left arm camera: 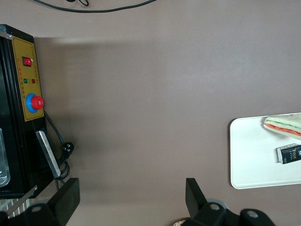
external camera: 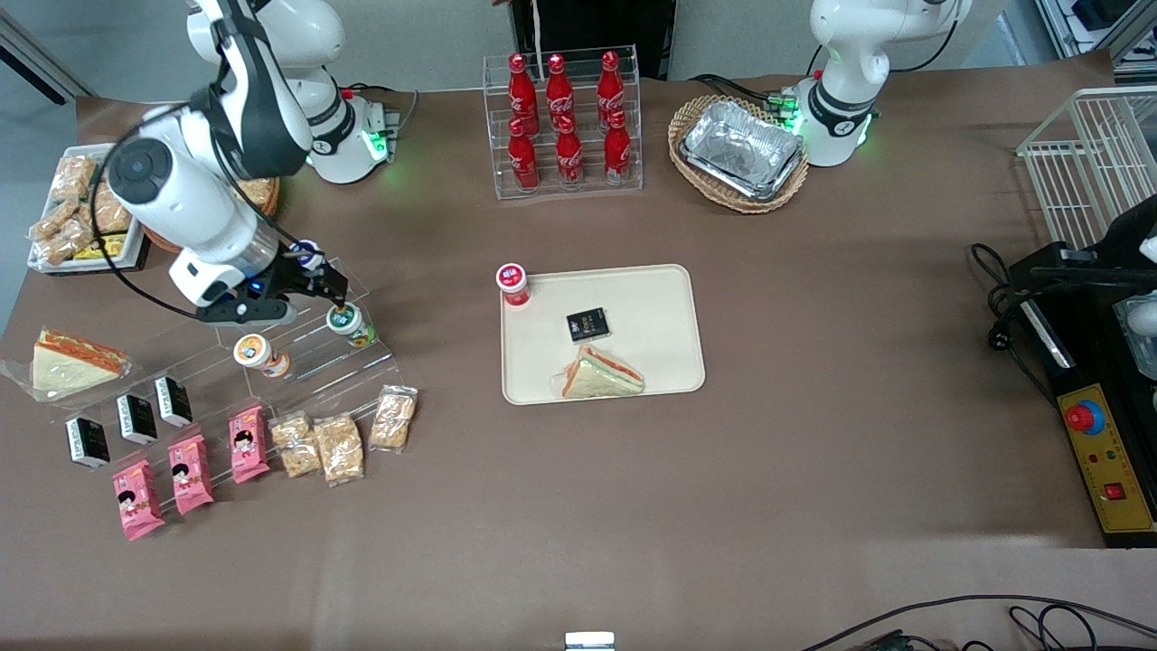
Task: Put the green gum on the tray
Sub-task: 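Close the right gripper around the green-labelled gum bottle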
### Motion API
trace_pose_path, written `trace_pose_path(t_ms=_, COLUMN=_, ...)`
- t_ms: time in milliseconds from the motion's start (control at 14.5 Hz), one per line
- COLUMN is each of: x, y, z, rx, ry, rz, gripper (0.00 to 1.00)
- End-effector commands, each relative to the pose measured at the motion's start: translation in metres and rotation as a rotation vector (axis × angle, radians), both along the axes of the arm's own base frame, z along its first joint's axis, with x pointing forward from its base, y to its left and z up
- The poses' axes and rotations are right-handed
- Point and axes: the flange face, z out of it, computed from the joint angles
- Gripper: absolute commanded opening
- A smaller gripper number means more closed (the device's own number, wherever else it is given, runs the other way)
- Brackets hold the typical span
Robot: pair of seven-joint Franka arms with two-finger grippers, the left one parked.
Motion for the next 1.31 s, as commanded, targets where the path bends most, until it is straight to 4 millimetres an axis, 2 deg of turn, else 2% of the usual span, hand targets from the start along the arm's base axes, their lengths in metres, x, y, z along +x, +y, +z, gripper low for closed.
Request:
trace_pose_path(t_ms=0, x=0.004, y=0.0, z=-0.033, rx=0.045, ry=-0.005, rz=-0.034, gripper=1.0)
trace_pose_path(t_ms=276, x=0.005, y=0.002, z=-0.056, rx=0.048, ry=0.005, rz=-0.035, gripper=1.0)
trace_pose_path(t_ms=897, x=0.01, y=0.005, z=-0.078, rx=0.052, ry=0.011, rz=-0.043, gripper=0.99)
trace_pose_path(t_ms=966, x=0.01, y=0.005, z=-0.08, rx=0.051, ry=0.014, rz=-0.04, gripper=0.96)
trace_pose_path(t_ms=1103, x=0.011, y=0.005, z=-0.083, rx=0.048, ry=0.012, rz=-0.038, gripper=0.83)
trace_pose_path(t_ms=1241, x=0.011, y=0.005, z=-0.083, rx=0.046, ry=0.013, rz=-0.036, gripper=0.44)
